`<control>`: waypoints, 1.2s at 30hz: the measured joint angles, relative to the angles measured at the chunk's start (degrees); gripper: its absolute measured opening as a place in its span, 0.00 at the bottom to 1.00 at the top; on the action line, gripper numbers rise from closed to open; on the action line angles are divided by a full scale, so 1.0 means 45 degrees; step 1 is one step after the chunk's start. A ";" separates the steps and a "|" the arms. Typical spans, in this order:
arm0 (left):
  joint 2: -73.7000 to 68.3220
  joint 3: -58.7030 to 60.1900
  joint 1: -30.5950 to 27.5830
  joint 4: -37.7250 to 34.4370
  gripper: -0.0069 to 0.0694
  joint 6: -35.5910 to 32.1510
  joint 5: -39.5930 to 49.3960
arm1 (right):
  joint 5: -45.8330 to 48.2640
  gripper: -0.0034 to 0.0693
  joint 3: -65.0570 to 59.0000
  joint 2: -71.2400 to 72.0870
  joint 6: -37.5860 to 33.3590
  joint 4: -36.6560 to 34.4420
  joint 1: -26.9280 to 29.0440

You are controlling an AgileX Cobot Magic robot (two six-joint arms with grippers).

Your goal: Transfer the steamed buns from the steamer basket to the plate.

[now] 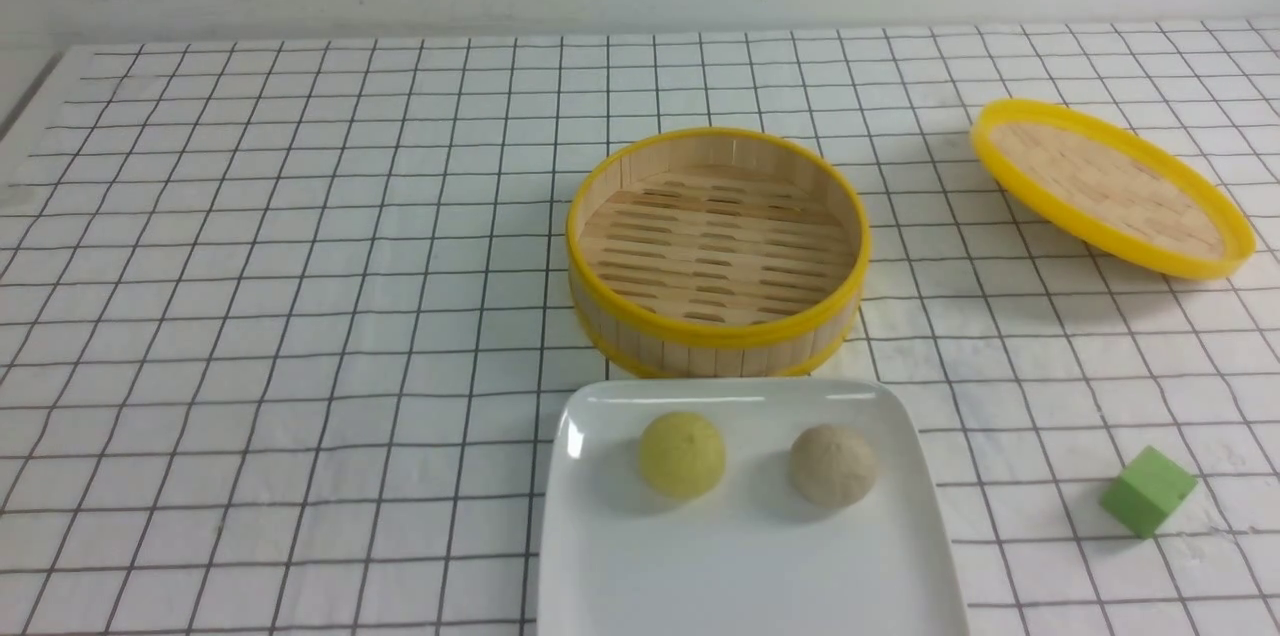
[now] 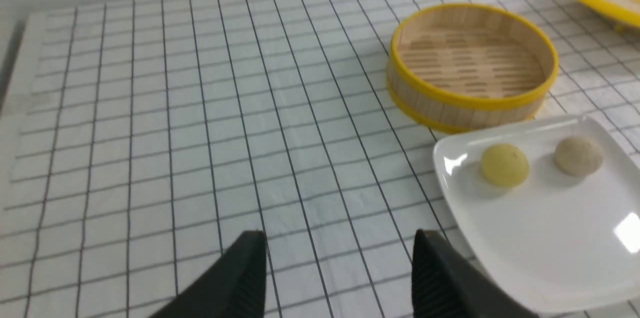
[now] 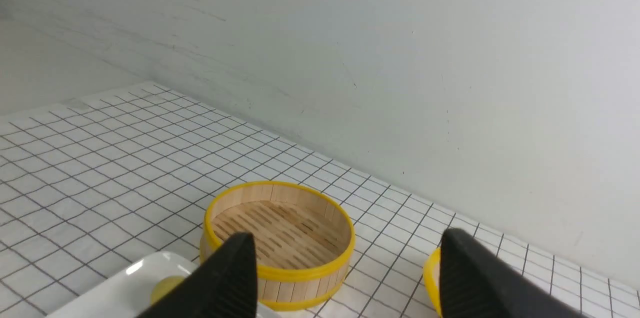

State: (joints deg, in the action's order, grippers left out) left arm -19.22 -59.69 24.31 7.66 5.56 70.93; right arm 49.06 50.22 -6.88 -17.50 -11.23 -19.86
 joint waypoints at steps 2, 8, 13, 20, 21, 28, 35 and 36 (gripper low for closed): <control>0.0260 0.0627 0.0000 -0.0152 0.63 0.0000 0.0000 | 0.0507 0.71 0.0010 0.0363 0.0013 0.0040 0.0000; 0.0669 0.1958 0.0000 -0.0349 0.63 -0.0020 0.0000 | 0.1532 0.71 -0.0242 0.1224 0.0050 0.0070 0.0000; 0.0682 0.2487 0.0000 -0.0376 0.63 -0.0020 0.0000 | 0.1523 0.71 -0.2046 0.1810 0.0567 0.0070 0.0000; 0.0682 0.2513 0.0000 -0.0379 0.63 -0.0026 0.0000 | 0.0669 0.71 -0.3861 0.1810 0.0873 0.0051 0.0000; 0.0682 0.2513 0.0000 -0.0379 0.63 -0.0010 0.0000 | 0.0547 0.71 -0.4000 0.1810 0.0891 0.0051 0.0000; 0.0682 0.2513 0.0000 0.0076 0.63 0.0018 0.0000 | 0.0338 0.71 -0.4359 0.1810 0.0905 0.0051 0.0000; 0.0682 0.2513 0.0000 0.1552 0.63 0.0028 0.0000 | -0.0118 0.71 -0.4359 0.1810 0.0905 -0.0412 0.0000; 0.0682 0.2513 0.0000 0.1776 0.63 0.0028 0.0000 | -0.0116 0.71 -0.4359 0.1810 0.0905 -0.0440 0.0000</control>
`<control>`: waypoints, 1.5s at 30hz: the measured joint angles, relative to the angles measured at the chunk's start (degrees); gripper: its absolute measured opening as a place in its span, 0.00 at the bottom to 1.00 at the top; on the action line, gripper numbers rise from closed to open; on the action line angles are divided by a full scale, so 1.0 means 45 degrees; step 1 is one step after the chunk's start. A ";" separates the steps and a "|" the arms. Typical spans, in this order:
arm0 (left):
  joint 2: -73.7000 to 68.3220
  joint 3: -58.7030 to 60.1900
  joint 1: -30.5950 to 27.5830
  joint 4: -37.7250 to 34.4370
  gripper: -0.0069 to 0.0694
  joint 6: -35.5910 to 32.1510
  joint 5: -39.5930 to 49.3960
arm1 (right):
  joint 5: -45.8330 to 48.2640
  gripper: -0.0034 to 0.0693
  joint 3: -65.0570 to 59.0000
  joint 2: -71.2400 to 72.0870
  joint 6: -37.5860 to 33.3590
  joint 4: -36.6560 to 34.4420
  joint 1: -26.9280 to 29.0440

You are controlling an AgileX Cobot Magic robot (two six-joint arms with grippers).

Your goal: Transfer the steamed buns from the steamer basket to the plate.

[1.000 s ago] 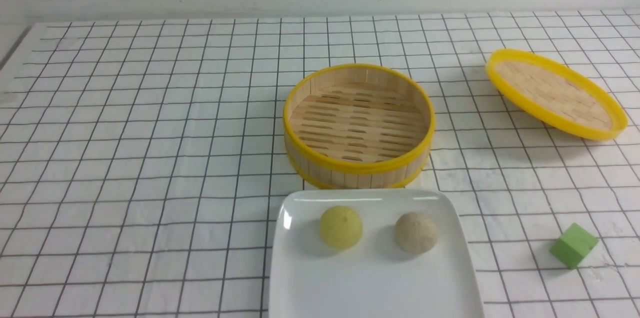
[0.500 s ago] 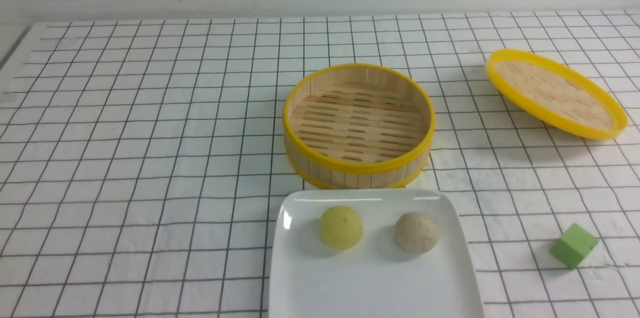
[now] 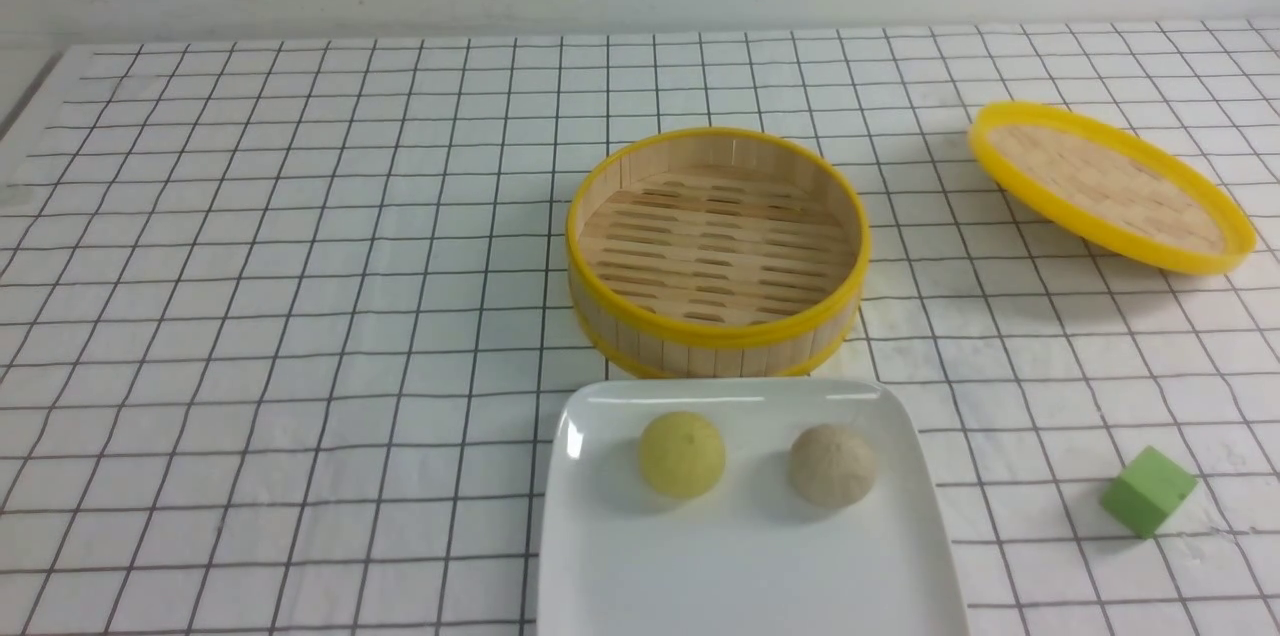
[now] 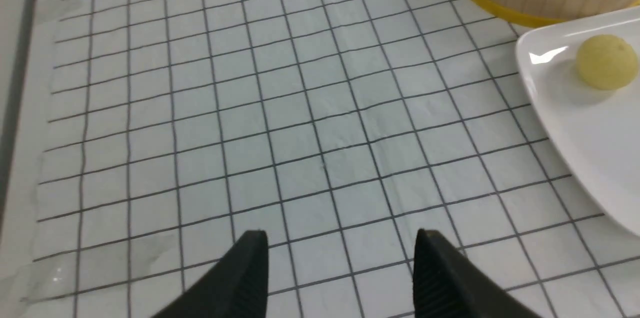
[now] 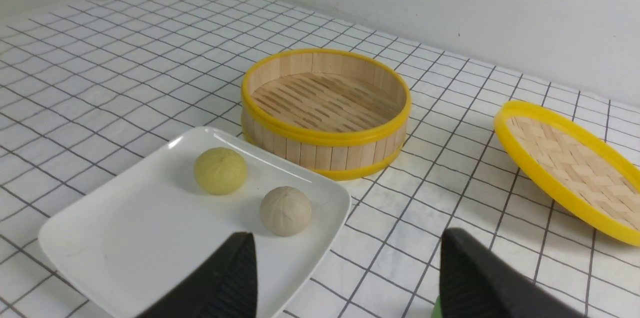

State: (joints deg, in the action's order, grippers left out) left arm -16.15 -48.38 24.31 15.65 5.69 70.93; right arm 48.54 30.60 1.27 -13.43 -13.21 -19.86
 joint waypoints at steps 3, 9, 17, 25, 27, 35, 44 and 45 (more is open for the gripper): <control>0.0000 0.0000 0.0000 0.0572 0.63 0.0000 0.0000 | 0.0000 0.71 0.0000 0.0000 0.0000 -0.0086 0.0000; 0.0000 0.0000 0.0000 0.1684 0.63 0.0000 0.0000 | -0.0003 0.71 0.0000 0.0000 0.0011 -0.0072 0.0000; 0.0000 0.0000 0.0000 0.2766 0.61 0.0000 0.0000 | -0.0029 0.71 -0.0052 0.0000 0.0011 0.0202 0.0000; 0.0000 0.0000 0.0000 0.3019 0.61 0.0000 0.0000 | -0.2911 0.71 -0.2349 0.0000 -0.0002 0.0484 0.0000; 0.0000 0.0000 0.0000 0.3019 0.61 0.0000 0.0000 | -0.4358 0.71 -0.3516 -0.0012 -0.0002 0.0498 0.0000; 0.0000 0.0000 0.0000 0.3055 0.61 0.0000 0.0000 | -0.5701 0.71 -0.5471 -0.0012 -0.0011 0.0542 0.0611; 0.0000 0.0000 0.0000 0.3110 0.61 0.0000 0.0000 | -0.5105 0.71 -0.6137 -0.0012 0.0001 0.0594 0.3433; 0.0000 0.0000 0.0000 0.3110 0.61 0.0000 0.0000 | -0.5105 0.71 -0.6161 -0.0012 0.0001 0.0594 0.3472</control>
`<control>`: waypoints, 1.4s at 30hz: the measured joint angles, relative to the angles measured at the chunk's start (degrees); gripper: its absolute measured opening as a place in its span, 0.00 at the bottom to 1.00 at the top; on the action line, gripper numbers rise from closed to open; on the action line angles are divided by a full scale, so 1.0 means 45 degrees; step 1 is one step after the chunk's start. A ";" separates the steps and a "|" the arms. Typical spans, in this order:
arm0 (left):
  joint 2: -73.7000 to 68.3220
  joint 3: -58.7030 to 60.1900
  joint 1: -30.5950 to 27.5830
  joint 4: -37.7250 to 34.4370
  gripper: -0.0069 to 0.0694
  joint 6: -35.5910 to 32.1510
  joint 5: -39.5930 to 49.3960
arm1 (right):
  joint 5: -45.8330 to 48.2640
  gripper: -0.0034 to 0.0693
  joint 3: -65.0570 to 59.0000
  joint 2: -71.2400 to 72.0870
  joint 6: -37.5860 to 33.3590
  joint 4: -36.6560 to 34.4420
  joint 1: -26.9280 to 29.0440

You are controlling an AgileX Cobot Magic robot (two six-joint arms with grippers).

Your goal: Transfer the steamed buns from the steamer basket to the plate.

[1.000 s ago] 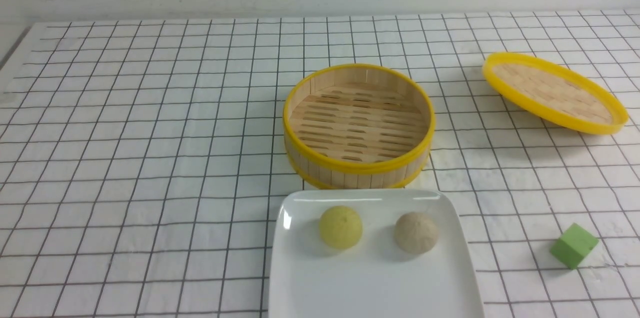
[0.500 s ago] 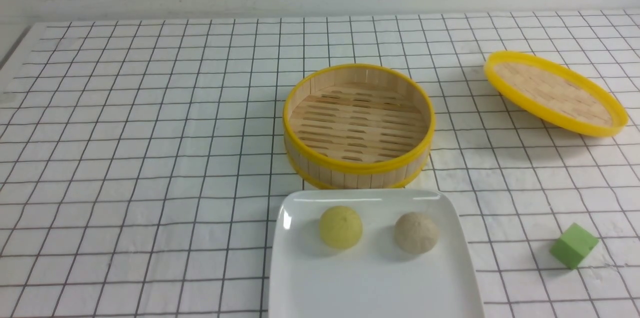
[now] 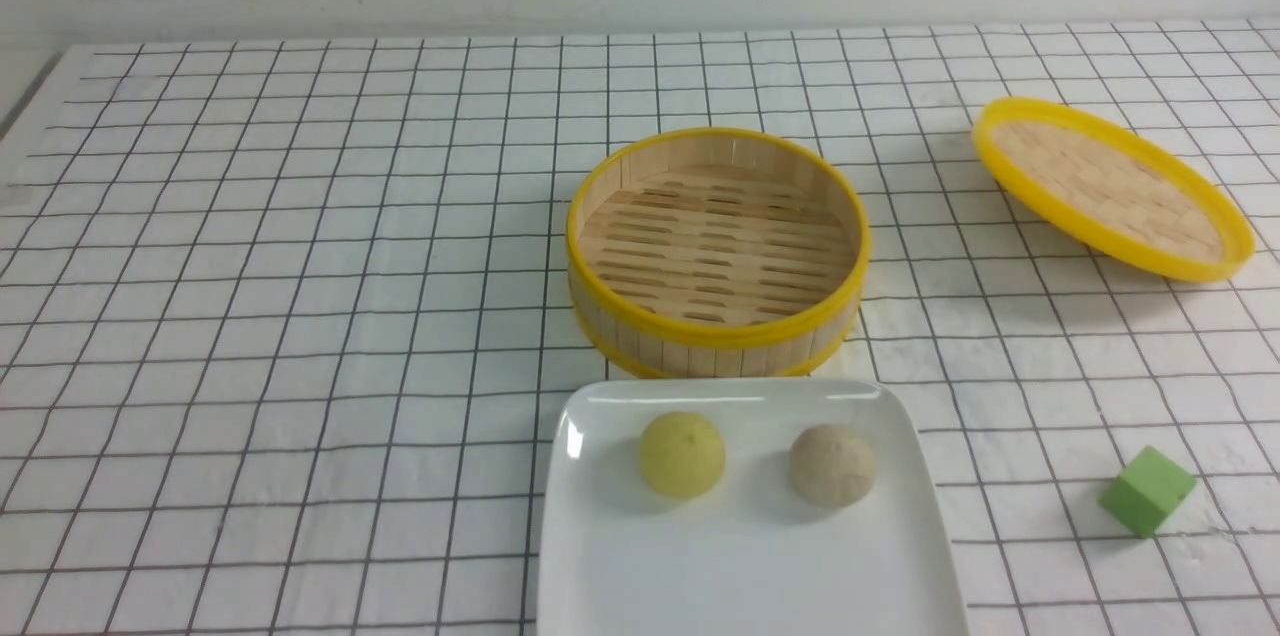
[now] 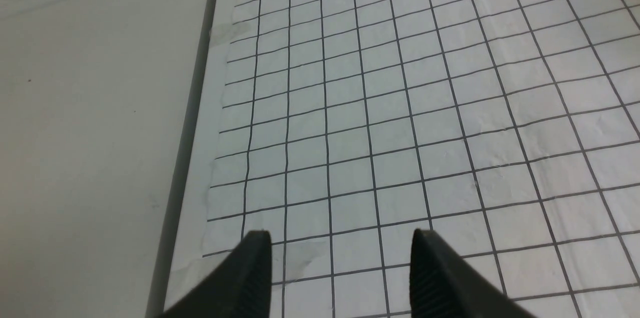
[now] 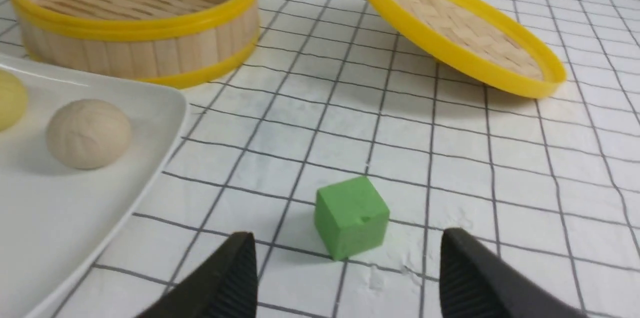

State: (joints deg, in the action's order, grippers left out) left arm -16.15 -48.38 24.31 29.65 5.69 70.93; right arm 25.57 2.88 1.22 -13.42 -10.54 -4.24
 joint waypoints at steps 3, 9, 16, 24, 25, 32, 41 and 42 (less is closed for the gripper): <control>0.0000 0.0000 0.0000 0.0000 0.61 0.0000 0.0000 | 0.0086 0.71 -0.0415 0.0000 0.0000 -0.0130 0.0566; 0.0000 0.0000 0.0000 0.0000 0.61 0.0000 0.0000 | 0.0277 0.71 -0.0518 0.0000 0.0000 -0.0105 0.1151; 0.0000 0.0000 0.0000 0.0000 0.61 0.0000 0.0000 | 0.0148 0.70 -0.0742 0.0000 -0.0012 -0.0062 0.1560; 0.0000 0.0000 0.0000 0.0013 0.61 0.0000 0.0000 | -0.0219 0.70 -0.0812 0.0000 0.0060 0.0181 0.1596; 0.0000 0.0000 0.0000 0.0013 0.61 0.0000 0.0000 | -0.0219 0.70 -0.0812 0.0000 0.0072 0.0299 0.1596; 0.0000 0.0000 0.0000 0.0035 0.60 0.0000 0.0000 | -0.0233 0.70 -0.0812 0.0000 0.0260 0.0549 0.1596; 0.0000 0.0000 0.0000 0.0041 0.60 0.0000 0.0000 | -0.0243 0.68 -0.0812 0.0000 0.0524 0.0578 0.1596; 0.0000 0.0000 0.0000 0.0041 0.60 0.0000 0.0000 | -0.0248 0.67 -0.0812 0.0000 0.0698 0.0624 0.1596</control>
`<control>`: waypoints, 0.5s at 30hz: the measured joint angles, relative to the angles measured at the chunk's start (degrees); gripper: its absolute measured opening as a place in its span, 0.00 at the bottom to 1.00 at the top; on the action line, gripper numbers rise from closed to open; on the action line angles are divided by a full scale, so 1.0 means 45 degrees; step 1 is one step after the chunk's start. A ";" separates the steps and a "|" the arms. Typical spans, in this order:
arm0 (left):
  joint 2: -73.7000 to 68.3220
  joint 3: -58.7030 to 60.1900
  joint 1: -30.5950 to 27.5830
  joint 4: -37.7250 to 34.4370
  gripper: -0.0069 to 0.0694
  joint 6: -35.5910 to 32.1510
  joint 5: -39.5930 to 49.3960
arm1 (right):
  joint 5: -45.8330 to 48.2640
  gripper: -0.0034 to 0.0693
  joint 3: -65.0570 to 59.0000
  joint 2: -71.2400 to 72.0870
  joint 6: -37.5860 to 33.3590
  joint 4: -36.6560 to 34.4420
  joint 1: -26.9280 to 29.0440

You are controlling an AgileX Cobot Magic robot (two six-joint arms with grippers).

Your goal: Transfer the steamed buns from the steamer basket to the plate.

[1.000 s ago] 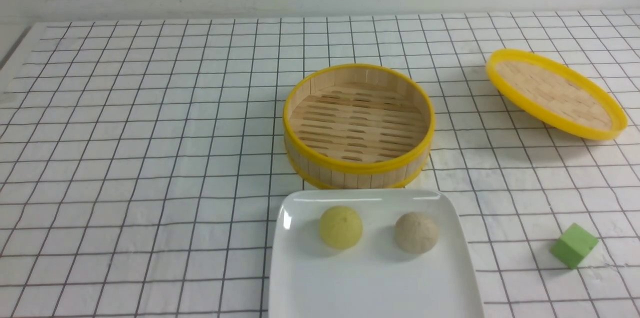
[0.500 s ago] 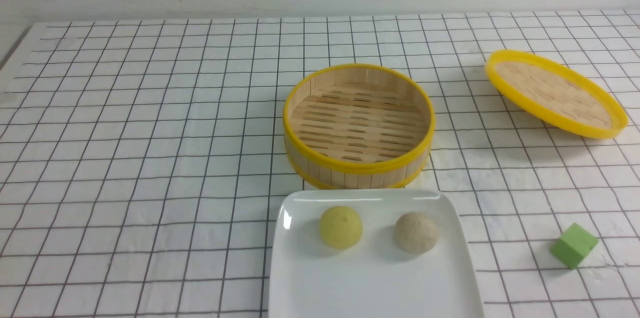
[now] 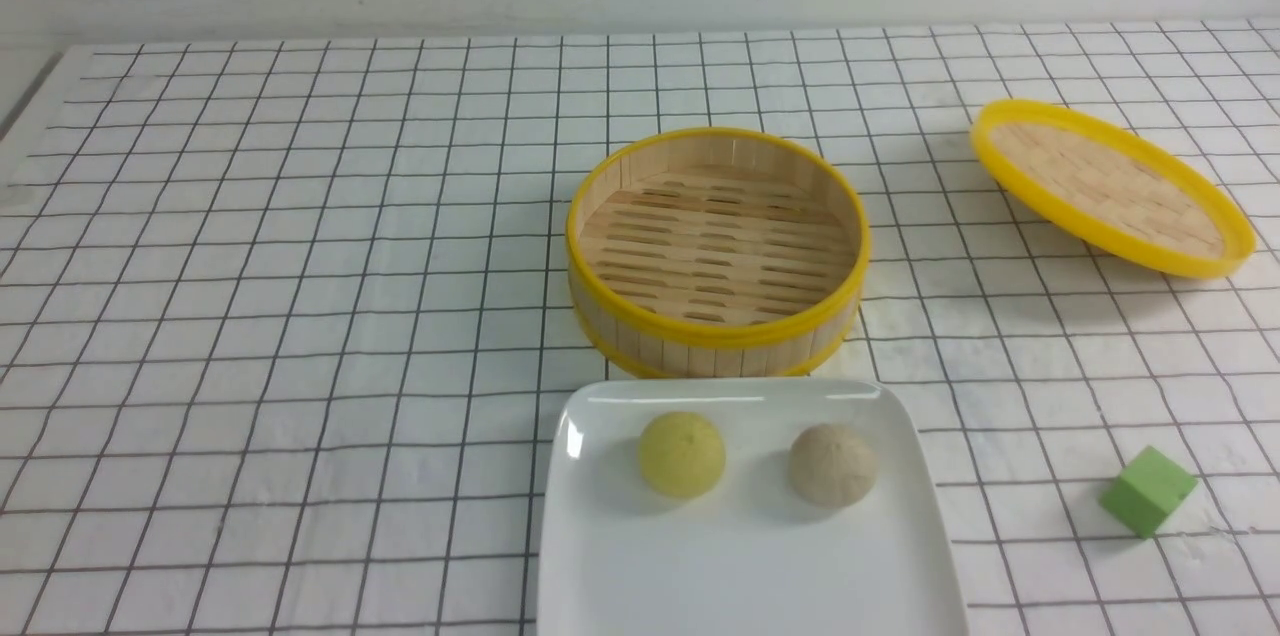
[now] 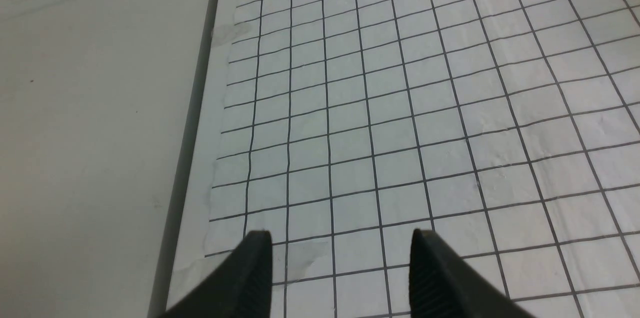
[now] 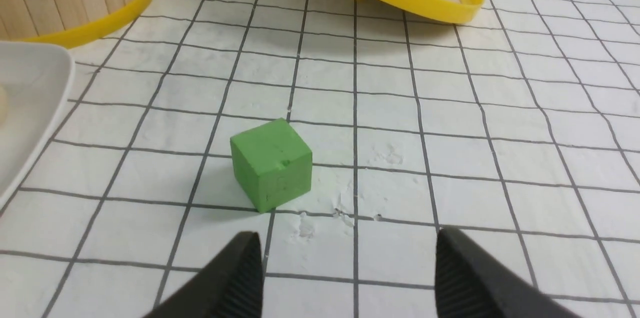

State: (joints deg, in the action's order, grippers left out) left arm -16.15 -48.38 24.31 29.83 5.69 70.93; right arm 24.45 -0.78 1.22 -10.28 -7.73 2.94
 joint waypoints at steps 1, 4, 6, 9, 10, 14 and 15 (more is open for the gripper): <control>0.0000 0.0000 0.0000 0.0000 0.60 0.0000 0.0000 | -0.0015 0.67 0.0000 0.0000 0.0226 0.0146 0.0000; 0.0000 0.0000 0.0000 0.0000 0.60 0.0000 0.0000 | -0.0079 0.64 -0.0012 0.0000 0.1439 0.0959 0.0000; 0.0000 0.0000 0.0000 0.0000 0.60 0.0000 0.0000 | -0.0134 0.62 -0.0011 0.0000 0.2557 0.1718 0.0000; 0.0000 0.0000 0.0000 0.0000 0.60 0.0000 0.0000 | -0.0136 0.60 -0.0014 0.0000 0.3672 0.2511 0.0000; 0.0000 0.0000 0.0000 0.0000 0.60 0.0000 0.0000 | -0.0136 0.59 -0.0014 0.0000 0.3789 0.2678 0.0000; 0.0000 0.0000 0.0000 0.0000 0.60 0.0000 0.0000 | -0.0122 0.53 -0.0024 0.0000 0.3836 0.3009 0.0000; 0.0000 0.0000 0.0000 0.0000 0.60 0.0000 0.0000 | -0.0124 0.51 -0.0024 0.0000 0.3672 0.3028 0.0000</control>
State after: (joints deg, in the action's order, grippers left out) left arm -16.15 -48.38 24.31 29.83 5.69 70.93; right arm 23.90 -0.89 1.22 6.24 5.89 2.94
